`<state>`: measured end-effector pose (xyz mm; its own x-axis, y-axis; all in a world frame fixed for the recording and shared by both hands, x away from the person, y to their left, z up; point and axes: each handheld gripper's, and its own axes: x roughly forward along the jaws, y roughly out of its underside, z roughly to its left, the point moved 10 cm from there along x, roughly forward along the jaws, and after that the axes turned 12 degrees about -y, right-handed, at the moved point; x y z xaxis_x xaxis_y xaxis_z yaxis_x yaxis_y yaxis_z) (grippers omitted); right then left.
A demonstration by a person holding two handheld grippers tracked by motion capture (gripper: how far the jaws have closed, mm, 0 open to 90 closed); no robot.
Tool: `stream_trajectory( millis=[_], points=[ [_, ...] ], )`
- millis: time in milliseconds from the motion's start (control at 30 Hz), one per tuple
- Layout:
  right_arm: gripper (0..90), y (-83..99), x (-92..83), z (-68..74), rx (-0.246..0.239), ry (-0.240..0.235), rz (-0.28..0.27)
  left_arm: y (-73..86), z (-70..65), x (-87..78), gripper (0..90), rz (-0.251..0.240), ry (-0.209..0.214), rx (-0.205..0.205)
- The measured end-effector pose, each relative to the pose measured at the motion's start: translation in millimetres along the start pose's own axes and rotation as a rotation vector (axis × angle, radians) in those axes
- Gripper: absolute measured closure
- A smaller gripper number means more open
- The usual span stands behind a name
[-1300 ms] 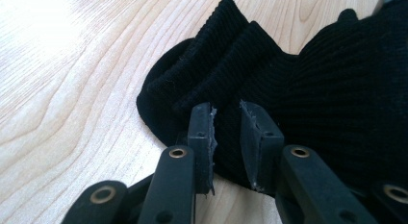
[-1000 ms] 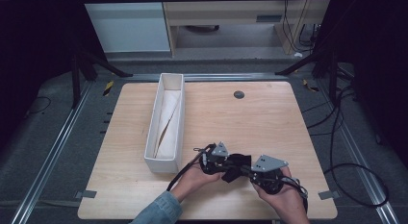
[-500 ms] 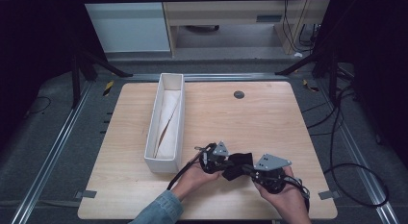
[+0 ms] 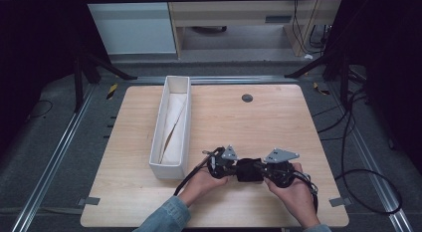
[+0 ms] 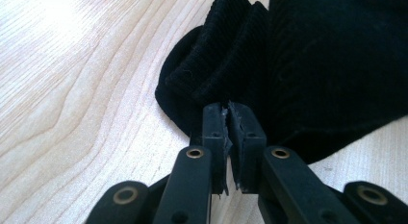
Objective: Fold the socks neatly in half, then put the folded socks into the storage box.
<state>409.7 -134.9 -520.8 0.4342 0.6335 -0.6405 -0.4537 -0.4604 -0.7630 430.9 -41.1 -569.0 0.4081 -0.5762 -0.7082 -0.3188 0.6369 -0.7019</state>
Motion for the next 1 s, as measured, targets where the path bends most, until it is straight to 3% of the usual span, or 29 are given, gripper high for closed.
stream_trajectory(
  millis=[567, 1000],
  points=[
    [85.1, 14.3, 16.9, -24.1, 0.091, -0.014, 0.048, 0.3, 0.6, 0.0, 85.4, 0.004, 0.004, -0.008],
    [84.6, 17.8, 17.9, -23.5, 0.114, -0.030, 0.061, 0.4, 0.7, -0.1, 85.4, 0.006, -0.002, -0.009]
  ],
)
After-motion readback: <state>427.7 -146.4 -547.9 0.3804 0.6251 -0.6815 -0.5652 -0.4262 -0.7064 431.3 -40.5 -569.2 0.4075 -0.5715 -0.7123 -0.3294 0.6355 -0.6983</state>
